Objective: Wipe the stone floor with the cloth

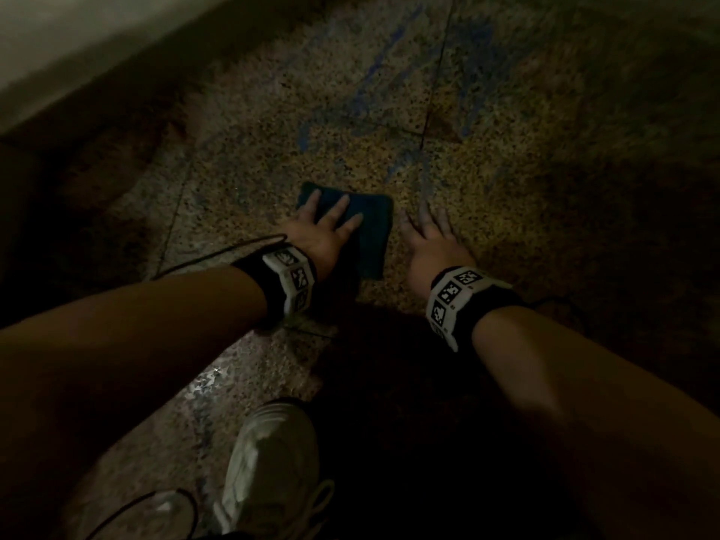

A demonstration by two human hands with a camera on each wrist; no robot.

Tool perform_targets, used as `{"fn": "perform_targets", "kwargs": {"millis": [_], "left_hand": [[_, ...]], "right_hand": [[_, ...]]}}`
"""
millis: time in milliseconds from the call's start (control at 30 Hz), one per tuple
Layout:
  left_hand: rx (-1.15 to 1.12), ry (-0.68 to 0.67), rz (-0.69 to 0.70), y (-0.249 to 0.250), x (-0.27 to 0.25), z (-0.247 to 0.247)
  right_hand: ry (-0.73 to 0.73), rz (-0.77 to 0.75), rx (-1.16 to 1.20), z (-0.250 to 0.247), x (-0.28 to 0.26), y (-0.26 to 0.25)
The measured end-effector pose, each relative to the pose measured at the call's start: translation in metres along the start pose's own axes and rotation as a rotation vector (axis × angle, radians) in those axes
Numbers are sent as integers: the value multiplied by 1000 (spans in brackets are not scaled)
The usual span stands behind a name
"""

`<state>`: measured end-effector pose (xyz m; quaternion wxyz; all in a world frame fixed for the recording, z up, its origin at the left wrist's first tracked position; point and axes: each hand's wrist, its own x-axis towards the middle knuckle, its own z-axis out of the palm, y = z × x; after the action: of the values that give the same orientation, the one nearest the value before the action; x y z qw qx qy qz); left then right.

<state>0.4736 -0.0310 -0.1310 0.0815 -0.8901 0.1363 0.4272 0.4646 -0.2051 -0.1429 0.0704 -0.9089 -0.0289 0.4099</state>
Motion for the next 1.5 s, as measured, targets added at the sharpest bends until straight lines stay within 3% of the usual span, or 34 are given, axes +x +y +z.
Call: {"fn": "perform_targets", "kwargs": {"millis": [200,433,600,900,1100,1233,1300,1367,1500], "left_hand": [[-32,32,-20,-5,17,-23],[-56,-29,-3,-16,-4,18],[-23,-106,-40,-16,-31,41],[-91,-65,-45,-18,-35,38],[-25,24,15,-48,-14,25],[-71,42,-14,-59,8,-2],[-111,54,-17,-59,13,-6],[-148,54,-1,-58,9,-5],[-197,34,36,-61,-3,-5]], "right_hand": [[-85,12,8,-10,-2,-2],[-185,72,-2,-28,2,-14],[-66,44,-168,-23,8,-33],[-208,71,-156,-23,11,-54],[-184,94,-346,-26,-1,-59],[-333,158,-307,-39,3,-65],[-338,182,-263,-41,5,-69],[-286,236,-327,-46,1,-77],[-316,173,-490,-59,-4,-92]]}}
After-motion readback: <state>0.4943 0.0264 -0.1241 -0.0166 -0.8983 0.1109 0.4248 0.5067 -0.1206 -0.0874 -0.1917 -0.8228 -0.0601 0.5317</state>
